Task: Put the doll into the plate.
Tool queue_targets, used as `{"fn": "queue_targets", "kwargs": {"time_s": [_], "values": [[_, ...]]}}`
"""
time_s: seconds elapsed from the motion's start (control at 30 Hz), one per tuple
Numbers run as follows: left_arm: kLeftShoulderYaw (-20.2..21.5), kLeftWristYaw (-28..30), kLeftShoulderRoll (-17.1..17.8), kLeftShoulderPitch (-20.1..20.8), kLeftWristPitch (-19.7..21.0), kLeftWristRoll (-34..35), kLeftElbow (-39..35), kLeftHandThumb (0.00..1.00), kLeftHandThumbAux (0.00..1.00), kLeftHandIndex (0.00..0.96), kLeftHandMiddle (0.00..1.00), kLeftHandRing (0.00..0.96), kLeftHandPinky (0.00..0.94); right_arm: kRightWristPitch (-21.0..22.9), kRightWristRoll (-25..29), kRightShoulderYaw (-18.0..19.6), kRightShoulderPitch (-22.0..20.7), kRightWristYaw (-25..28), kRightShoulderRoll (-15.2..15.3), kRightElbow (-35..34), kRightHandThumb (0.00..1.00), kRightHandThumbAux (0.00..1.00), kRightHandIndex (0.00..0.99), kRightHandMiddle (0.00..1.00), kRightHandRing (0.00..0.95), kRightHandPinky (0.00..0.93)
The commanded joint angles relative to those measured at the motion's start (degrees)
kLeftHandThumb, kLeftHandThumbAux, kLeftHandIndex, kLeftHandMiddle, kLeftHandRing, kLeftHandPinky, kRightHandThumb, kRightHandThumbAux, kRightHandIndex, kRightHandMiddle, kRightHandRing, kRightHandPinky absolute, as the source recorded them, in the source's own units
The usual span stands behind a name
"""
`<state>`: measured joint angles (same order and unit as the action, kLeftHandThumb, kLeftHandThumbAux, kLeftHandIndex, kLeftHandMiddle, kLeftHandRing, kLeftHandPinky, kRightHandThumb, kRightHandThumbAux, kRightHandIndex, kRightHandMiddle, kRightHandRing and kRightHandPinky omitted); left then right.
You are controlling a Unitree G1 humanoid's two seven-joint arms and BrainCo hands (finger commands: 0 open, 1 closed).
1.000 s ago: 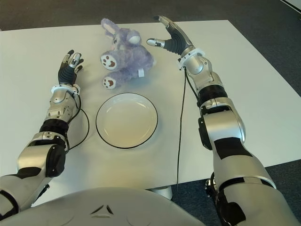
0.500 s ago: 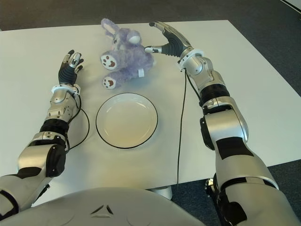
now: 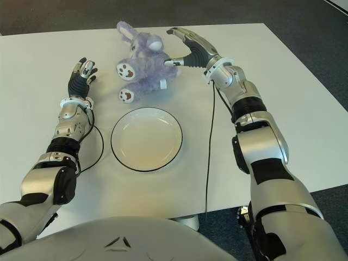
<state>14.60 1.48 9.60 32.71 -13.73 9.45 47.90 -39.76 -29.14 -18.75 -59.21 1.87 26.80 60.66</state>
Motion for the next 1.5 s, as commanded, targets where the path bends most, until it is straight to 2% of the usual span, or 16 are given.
{"fn": "queue_targets", "kwargs": {"time_s": [0.03,0.73,0.9,1.03,1.3,1.5], "values": [[-0.4,-0.8,-0.9,-1.5,1.8,-0.5,1.4,0.000,0.444,0.000,0.157,0.134,0.023,-1.1,-1.0,-0.6,-1.3,0.5,0.8,-1.0,0.073,0.301,0.000,0.000,0.000,0.000],[-0.3,-1.0,-1.0,-1.3,1.8,-0.8,1.7,0.000,0.431,0.000,0.147,0.124,0.024,-3.6,-5.1,-2.7,-1.3,-4.2,1.7,-2.3,0.040,0.337,0.000,0.000,0.000,0.000],[-0.3,-0.8,-1.0,-1.3,1.6,-0.7,1.8,0.000,0.430,0.000,0.151,0.134,0.035,-3.4,-5.2,-2.8,-1.0,-4.4,1.6,-2.8,0.041,0.347,0.000,0.000,0.000,0.000],[-0.3,-0.7,-1.0,-1.3,1.4,-0.7,1.8,0.000,0.428,0.000,0.148,0.129,0.003,-3.2,-5.1,-2.8,-0.8,-4.0,1.6,-3.1,0.047,0.355,0.000,0.000,0.000,0.000],[-0.3,-0.5,-1.0,-1.3,1.1,-0.7,2.1,0.000,0.424,0.000,0.155,0.138,0.039,-2.6,-5.7,-3.2,-0.9,-3.9,1.6,-4.1,0.056,0.374,0.000,0.000,0.000,0.000],[-0.3,-0.6,-1.0,-1.2,1.1,-0.7,2.3,0.000,0.420,0.000,0.158,0.141,0.032,-2.3,-5.1,-2.8,-0.6,-3.6,1.4,-4.8,0.056,0.378,0.000,0.000,0.000,0.003]]}}
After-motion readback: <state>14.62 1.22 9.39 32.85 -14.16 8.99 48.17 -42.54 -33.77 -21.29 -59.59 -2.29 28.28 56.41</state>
